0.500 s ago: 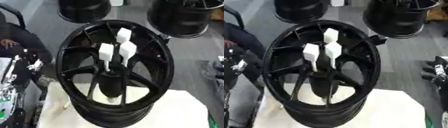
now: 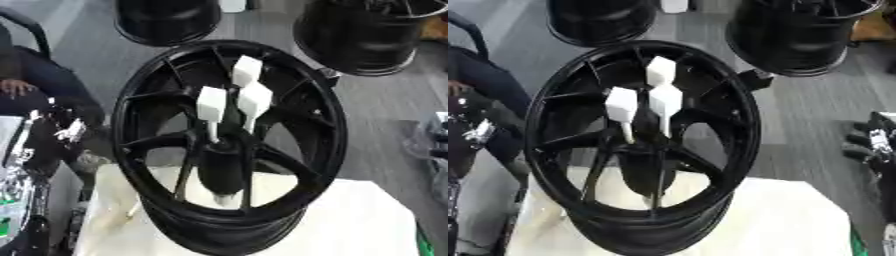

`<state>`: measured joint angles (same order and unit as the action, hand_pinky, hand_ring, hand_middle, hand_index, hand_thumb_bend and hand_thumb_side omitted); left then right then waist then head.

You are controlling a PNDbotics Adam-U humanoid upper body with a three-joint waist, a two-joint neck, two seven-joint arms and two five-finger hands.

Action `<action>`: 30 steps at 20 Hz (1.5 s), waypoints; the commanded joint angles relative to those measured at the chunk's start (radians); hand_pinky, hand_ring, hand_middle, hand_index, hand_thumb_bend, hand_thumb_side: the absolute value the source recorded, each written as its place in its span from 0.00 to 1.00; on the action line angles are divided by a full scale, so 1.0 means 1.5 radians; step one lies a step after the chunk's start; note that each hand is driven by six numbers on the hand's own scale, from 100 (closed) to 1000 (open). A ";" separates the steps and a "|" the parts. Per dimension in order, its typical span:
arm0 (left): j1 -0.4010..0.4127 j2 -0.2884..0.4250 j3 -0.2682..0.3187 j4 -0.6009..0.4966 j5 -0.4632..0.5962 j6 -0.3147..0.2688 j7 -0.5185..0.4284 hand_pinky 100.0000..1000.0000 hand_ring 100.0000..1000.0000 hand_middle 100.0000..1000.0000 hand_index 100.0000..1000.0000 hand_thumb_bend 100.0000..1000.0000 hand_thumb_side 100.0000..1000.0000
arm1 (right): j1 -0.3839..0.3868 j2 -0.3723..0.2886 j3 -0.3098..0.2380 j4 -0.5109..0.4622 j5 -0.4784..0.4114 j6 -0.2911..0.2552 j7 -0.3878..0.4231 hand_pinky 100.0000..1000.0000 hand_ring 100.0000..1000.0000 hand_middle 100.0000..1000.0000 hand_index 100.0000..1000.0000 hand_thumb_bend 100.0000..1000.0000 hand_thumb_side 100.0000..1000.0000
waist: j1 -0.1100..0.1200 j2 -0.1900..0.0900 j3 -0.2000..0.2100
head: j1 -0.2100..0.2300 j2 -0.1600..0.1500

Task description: Pull the pin out of the wheel hub.

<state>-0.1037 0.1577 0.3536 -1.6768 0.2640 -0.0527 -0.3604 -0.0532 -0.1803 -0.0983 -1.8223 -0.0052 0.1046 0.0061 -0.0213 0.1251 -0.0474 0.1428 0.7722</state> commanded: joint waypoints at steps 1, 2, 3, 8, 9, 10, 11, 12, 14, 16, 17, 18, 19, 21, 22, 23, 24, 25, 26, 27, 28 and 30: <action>-0.003 0.007 -0.002 -0.015 -0.003 -0.001 -0.003 0.50 0.43 0.40 0.55 0.29 0.00 | -0.009 -0.013 -0.004 -0.015 0.006 -0.003 -0.002 0.64 0.73 0.75 0.92 0.00 0.67 | 0.001 -0.007 0.000 | -0.001 -0.001; -0.003 0.008 -0.003 -0.015 -0.004 -0.001 -0.004 0.50 0.43 0.40 0.55 0.30 0.00 | -0.012 -0.022 -0.005 -0.016 0.010 -0.005 0.000 0.64 0.74 0.76 0.92 0.00 0.61 | 0.001 -0.008 0.001 | -0.003 -0.001; -0.002 0.008 -0.003 -0.015 -0.005 -0.001 -0.005 0.50 0.43 0.40 0.56 0.30 0.00 | -0.017 -0.037 -0.005 -0.018 0.016 -0.008 0.004 0.64 0.74 0.76 0.92 0.00 0.55 | 0.001 -0.009 0.002 | -0.003 -0.001; 0.001 0.012 0.000 -0.015 -0.015 0.001 -0.004 0.49 0.44 0.40 0.56 0.30 0.00 | -0.074 -0.203 0.011 -0.040 0.035 -0.052 0.043 0.66 0.75 0.79 0.92 0.00 0.28 | -0.008 -0.014 0.006 | -0.006 -0.001; 0.002 0.012 0.000 -0.016 -0.016 0.001 -0.004 0.49 0.44 0.40 0.56 0.30 0.00 | -0.091 -0.247 0.022 -0.042 0.033 -0.062 0.057 0.67 0.76 0.79 0.92 0.00 0.22 | -0.010 -0.014 0.007 | -0.008 -0.001; 0.002 0.013 0.000 -0.016 -0.017 0.001 -0.004 0.50 0.44 0.40 0.56 0.30 0.00 | -0.107 -0.287 0.034 -0.042 0.029 -0.073 0.072 0.68 0.77 0.80 0.92 0.00 0.19 | -0.012 -0.015 0.009 | -0.011 -0.001; 0.003 0.014 0.000 -0.017 -0.018 0.001 -0.004 0.50 0.44 0.40 0.56 0.30 0.00 | -0.125 -0.324 0.047 -0.043 0.022 -0.084 0.089 0.68 0.78 0.81 0.92 0.00 0.17 | -0.013 -0.015 0.011 | -0.013 -0.001; 0.003 0.015 0.000 -0.018 -0.019 0.001 -0.004 0.50 0.44 0.40 0.56 0.31 0.00 | -0.145 -0.357 0.061 -0.045 0.014 -0.096 0.108 0.69 0.79 0.82 0.93 0.00 0.16 | -0.014 -0.015 0.013 | -0.015 -0.001; 0.003 0.016 0.000 -0.019 -0.020 0.000 -0.005 0.50 0.44 0.40 0.56 0.31 0.00 | -0.182 -0.410 0.088 -0.053 -0.002 -0.119 0.152 0.71 0.81 0.84 0.94 0.00 0.14 | -0.015 -0.014 0.017 | -0.019 -0.001; 0.003 0.017 0.000 -0.019 -0.021 0.000 -0.005 0.49 0.44 0.40 0.56 0.31 0.00 | -0.204 -0.433 0.099 -0.054 -0.015 -0.129 0.181 0.73 0.84 0.87 0.96 0.00 0.12 | -0.015 -0.013 0.019 | -0.020 -0.001; 0.002 0.018 -0.003 -0.020 -0.022 0.000 -0.007 0.49 0.44 0.40 0.56 0.31 0.00 | -0.239 -0.461 0.127 -0.071 -0.022 -0.143 0.216 0.74 0.84 0.88 0.97 0.00 0.11 | -0.017 -0.012 0.026 | -0.025 -0.001; 0.001 0.019 -0.004 -0.020 -0.023 0.000 -0.009 0.49 0.44 0.40 0.56 0.31 0.00 | -0.273 -0.480 0.151 -0.082 -0.032 -0.151 0.251 0.74 0.85 0.88 0.97 0.00 0.11 | -0.017 -0.010 0.031 | -0.028 -0.001; 0.000 0.019 -0.005 -0.021 -0.024 -0.001 -0.010 0.49 0.44 0.40 0.56 0.31 0.00 | -0.300 -0.491 0.168 -0.090 -0.041 -0.156 0.282 0.74 0.85 0.89 0.98 0.00 0.11 | -0.018 -0.009 0.035 | -0.030 -0.001; -0.003 0.022 -0.006 -0.023 -0.025 -0.002 -0.013 0.49 0.44 0.40 0.56 0.31 0.00 | -0.352 -0.498 0.201 -0.100 -0.054 -0.160 0.341 0.75 0.85 0.90 0.99 0.00 0.11 | -0.021 -0.007 0.045 | -0.038 -0.001; -0.005 0.023 -0.007 -0.024 -0.025 -0.002 -0.014 0.50 0.44 0.40 0.56 0.31 0.00 | -0.376 -0.497 0.215 -0.102 -0.058 -0.160 0.367 0.74 0.83 0.92 1.00 0.00 0.19 | -0.022 -0.005 0.050 | -0.042 -0.001; -0.007 0.024 -0.009 -0.025 -0.025 -0.003 -0.015 0.50 0.44 0.40 0.56 0.31 0.00 | -0.399 -0.492 0.230 -0.102 -0.062 -0.162 0.394 0.71 0.79 0.93 1.00 0.00 0.27 | -0.024 -0.003 0.056 | -0.047 -0.001; -0.009 0.025 -0.010 -0.026 -0.025 -0.003 -0.016 0.50 0.44 0.40 0.56 0.31 0.00 | -0.419 -0.487 0.242 -0.101 -0.064 -0.164 0.421 0.69 0.77 0.94 1.00 0.00 0.28 | -0.025 -0.001 0.061 | -0.051 -0.001; -0.011 0.026 -0.010 -0.027 -0.026 -0.004 -0.017 0.50 0.44 0.40 0.57 0.31 0.00 | -0.440 -0.480 0.254 -0.098 -0.062 -0.166 0.447 0.67 0.73 0.94 1.00 0.00 0.32 | -0.026 0.002 0.067 | -0.057 -0.001; -0.013 0.027 -0.011 -0.028 -0.026 -0.004 -0.018 0.50 0.44 0.40 0.57 0.31 0.00 | -0.459 -0.473 0.265 -0.094 -0.059 -0.169 0.472 0.65 0.71 0.95 1.00 0.00 0.35 | -0.027 0.004 0.073 | -0.061 -0.001; -0.014 0.028 -0.012 -0.029 -0.026 -0.005 -0.019 0.49 0.44 0.40 0.57 0.32 0.00 | -0.475 -0.466 0.275 -0.089 -0.055 -0.172 0.494 0.63 0.66 0.95 1.00 0.00 0.38 | -0.028 0.006 0.078 | -0.065 -0.001; -0.016 0.029 -0.012 -0.030 -0.026 -0.005 -0.019 0.49 0.44 0.40 0.57 0.32 0.00 | -0.491 -0.460 0.285 -0.084 -0.049 -0.177 0.516 0.62 0.63 0.95 1.00 0.00 0.40 | -0.030 0.008 0.084 | -0.070 -0.001; -0.020 0.030 -0.013 -0.032 -0.026 -0.005 -0.021 0.49 0.44 0.40 0.57 0.32 0.00 | -0.515 -0.448 0.301 -0.074 -0.036 -0.188 0.551 0.60 0.58 0.94 1.00 0.00 0.41 | -0.034 0.011 0.095 | -0.079 -0.001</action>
<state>-0.1242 0.1772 0.3358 -1.7022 0.2283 -0.0583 -0.3867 -0.8066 -0.8450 0.3487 -1.9396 -0.0689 -0.1691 0.7998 -0.0779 0.1531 0.0998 0.0335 0.7722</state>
